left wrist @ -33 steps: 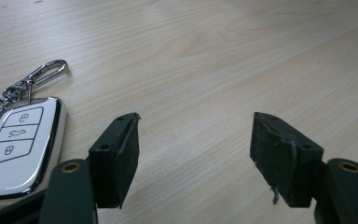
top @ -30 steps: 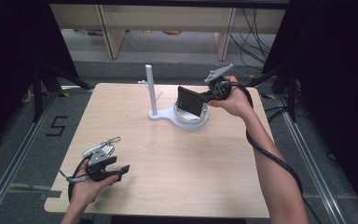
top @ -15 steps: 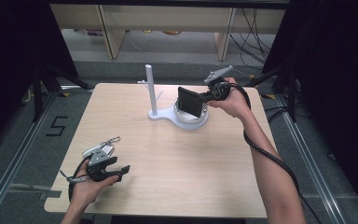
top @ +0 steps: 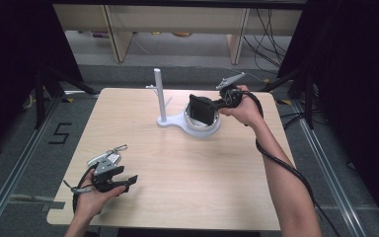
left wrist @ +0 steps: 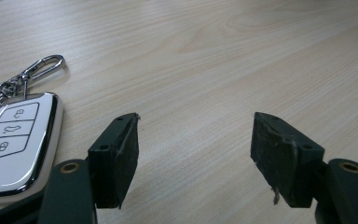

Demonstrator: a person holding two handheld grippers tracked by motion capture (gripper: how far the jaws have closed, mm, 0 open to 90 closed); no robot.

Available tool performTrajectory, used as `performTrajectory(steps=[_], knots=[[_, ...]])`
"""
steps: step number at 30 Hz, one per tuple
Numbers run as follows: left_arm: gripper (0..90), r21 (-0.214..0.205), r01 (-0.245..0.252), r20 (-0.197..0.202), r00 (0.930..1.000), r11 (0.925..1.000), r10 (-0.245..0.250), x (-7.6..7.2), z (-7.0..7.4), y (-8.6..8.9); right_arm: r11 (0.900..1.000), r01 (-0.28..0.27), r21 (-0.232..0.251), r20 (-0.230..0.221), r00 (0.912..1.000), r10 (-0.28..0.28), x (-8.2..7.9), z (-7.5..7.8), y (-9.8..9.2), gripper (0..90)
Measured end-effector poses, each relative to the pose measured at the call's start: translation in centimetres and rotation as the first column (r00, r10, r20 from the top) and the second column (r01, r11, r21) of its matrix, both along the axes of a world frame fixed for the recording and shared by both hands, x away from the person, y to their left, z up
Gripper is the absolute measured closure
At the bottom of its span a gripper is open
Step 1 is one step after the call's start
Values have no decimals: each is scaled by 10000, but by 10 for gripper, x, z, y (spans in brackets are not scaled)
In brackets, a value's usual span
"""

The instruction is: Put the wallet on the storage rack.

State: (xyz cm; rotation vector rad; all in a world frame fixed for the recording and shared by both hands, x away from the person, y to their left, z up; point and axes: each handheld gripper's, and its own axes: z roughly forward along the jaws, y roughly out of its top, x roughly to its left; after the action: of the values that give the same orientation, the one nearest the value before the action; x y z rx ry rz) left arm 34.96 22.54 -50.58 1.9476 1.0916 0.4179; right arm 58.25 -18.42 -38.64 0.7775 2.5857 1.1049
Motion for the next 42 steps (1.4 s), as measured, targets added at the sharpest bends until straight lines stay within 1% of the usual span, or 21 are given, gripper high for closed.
performTrajectory(steps=[1, 2, 4, 6, 8, 10, 11, 14, 15, 16, 21, 24, 26, 30, 32, 34, 35, 37, 39, 40, 42], knots=[[321, -301, -171, 43, 9998, 9994, 173, 0, -1, -2, 9998, 137, 109, 73, 9999, -138, 1, -2, 0, 754], [321, -278, -153, 35, 9999, 9995, 154, 0, -1, -2, 9994, 330, 74, -246, 9992, -328, 3, -3, -2, 727], [322, -279, -155, 33, 9999, 9995, 156, 0, -1, -2, 9991, 414, 103, -281, 9988, -411, 3, -3, -2, 717], [321, -288, -162, 38, 9999, 9995, 164, 0, -1, -2, 9987, 496, 104, -78, 9987, -495, 3, -3, -3, 671], [322, -1, 1, -9, 10000, 10000, -1, 0, 0, 0, 9967, 810, 71, 19, 9967, -810, 4, -1, -6, 643], [321, -6, -9, -21, 10000, 10000, 9, 0, 0, 0, 9961, 872, 98, 133, 9961, -873, 3, 0, -8, 624], [321, -301, -171, 35, 9998, 9994, 172, 0, -1, -3, 9943, 1045, 231, 170, 9943, -1049, 2, 1, -11, 593], [322, -268, -160, 25, 9999, 9995, 160, 0, -1, -3, 9907, 1334, 274, -7, 9911, -1334, -1, 4, -15, 574], [322, -265, -156, 34, 9999, 9995, 157, 0, -1, -3, 9889, 1403, 499, 58, 9900, -1407, -2, 4, -16, 561], [322, -265, -136, 26, 9999, 9996, 136, 0, -1, -3, 9890, 1430, 382, 70, 9896, -1434, -3, 6, -19, 550], [322, -269, -164, 12, 9999, 9995, 164, 0, 0, -2, 9822, 1790, 574, 108, 9836, -1799, -9, 11, -28, 546], [322, -283, -260, 60, 9996, 9993, 261, 0, 1, -2, 9749, 2095, 750, -75, 9778, -2095, -15, 11, -34, 544], [323, -299, -294, 50, 9996, 9991, 296, 0, 1, -1, 9759, 2102, 587, -11, 9776, -2105, -19, 10, -40, 548], [323, -337, -338, 14, 9994, 9989, 339, 0, 1, -1, 9694, 2428, 369, -457, 9694, -2411, -37, 1, -51, 543], [323, -378, -353, -23, 9994, 9987, 352, 0, 1, -1, 9709, 2384, 234, -334, 9708, -2376, -40, -2, -54, 541], [324, -378, -417, -56, 9991, 9984, 416, 1, 1, -1, 9680, 2507, 124, -477, 9671, -2499, -51, -9, -58, 532], [324, -380, -388, -21, 9992, 9985, 388, 1, 1, -1, 9708, 2396, -109, -313, 9703, -2399, -53, -10, -62, 526], [326, -435, -439, -47, 9990, 9981, 438, 1, 1, -1, 9665, 2560, -191, -363, 9659, -2565, -65, -18, -65, 500], [332, -459, -440, 8, 9990, 9980, 441, 1, 2, 0, 9610, 2766, -8, -494, 9598, -2763, -79, -25, -67, 476], [332, -503, -488, 11, 9988, 9975, 489, 1, 2, 1, 9653, 2609, -127, -404, 9644, -2612, -83, -28, -68, 467], [340, -507, -506, 123, 9986, 9974, 513, 2, 4, 2, 9596, 2810, 106, -491, 9587, -2802, -95, -35, -69, 457]])
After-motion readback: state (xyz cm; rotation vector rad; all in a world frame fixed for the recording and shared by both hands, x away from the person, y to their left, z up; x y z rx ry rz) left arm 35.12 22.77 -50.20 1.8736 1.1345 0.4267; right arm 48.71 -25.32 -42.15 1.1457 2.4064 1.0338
